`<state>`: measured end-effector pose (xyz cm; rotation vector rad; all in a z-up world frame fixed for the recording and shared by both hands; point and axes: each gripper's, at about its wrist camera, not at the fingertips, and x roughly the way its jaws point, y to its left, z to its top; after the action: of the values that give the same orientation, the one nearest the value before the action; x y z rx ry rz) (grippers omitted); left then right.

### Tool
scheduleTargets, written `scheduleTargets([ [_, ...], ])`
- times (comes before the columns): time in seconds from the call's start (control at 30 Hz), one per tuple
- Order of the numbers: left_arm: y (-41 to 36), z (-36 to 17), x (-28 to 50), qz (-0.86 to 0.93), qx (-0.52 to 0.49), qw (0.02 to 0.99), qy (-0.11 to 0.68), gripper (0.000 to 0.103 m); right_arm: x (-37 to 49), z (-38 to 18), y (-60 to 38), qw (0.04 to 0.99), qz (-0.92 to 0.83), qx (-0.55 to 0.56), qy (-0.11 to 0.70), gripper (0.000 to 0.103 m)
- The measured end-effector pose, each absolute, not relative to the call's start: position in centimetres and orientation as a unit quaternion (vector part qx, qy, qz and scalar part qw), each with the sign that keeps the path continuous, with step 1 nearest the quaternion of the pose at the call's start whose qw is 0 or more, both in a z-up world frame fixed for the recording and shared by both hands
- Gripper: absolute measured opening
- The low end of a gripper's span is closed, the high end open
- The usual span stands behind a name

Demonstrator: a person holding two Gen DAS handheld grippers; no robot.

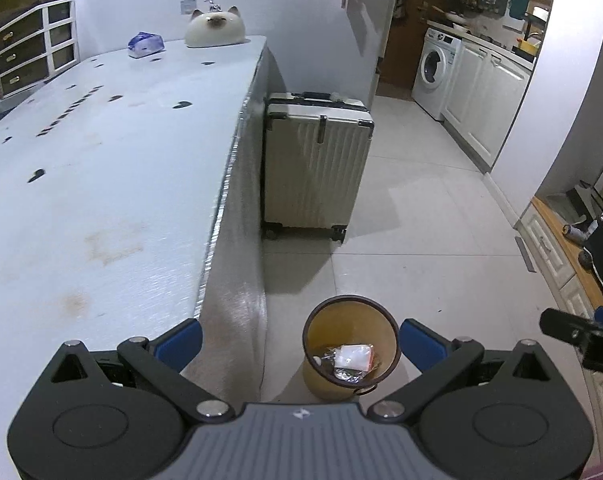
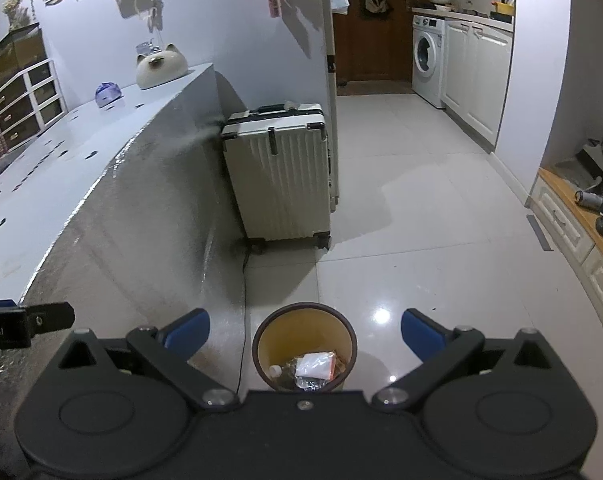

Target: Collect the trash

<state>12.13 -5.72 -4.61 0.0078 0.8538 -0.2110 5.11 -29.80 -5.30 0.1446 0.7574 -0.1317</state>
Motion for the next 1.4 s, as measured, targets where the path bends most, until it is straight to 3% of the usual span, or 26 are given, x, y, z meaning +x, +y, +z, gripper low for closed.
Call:
scheduleTargets([
  [1.4, -3.2, -4.0, 7.4, -0.094, 0.03, 0.903, 0.419, 0.103, 1.3, -4.6, -26.3, 0.908, -0.091, 0.046, 0.407, 0.103],
])
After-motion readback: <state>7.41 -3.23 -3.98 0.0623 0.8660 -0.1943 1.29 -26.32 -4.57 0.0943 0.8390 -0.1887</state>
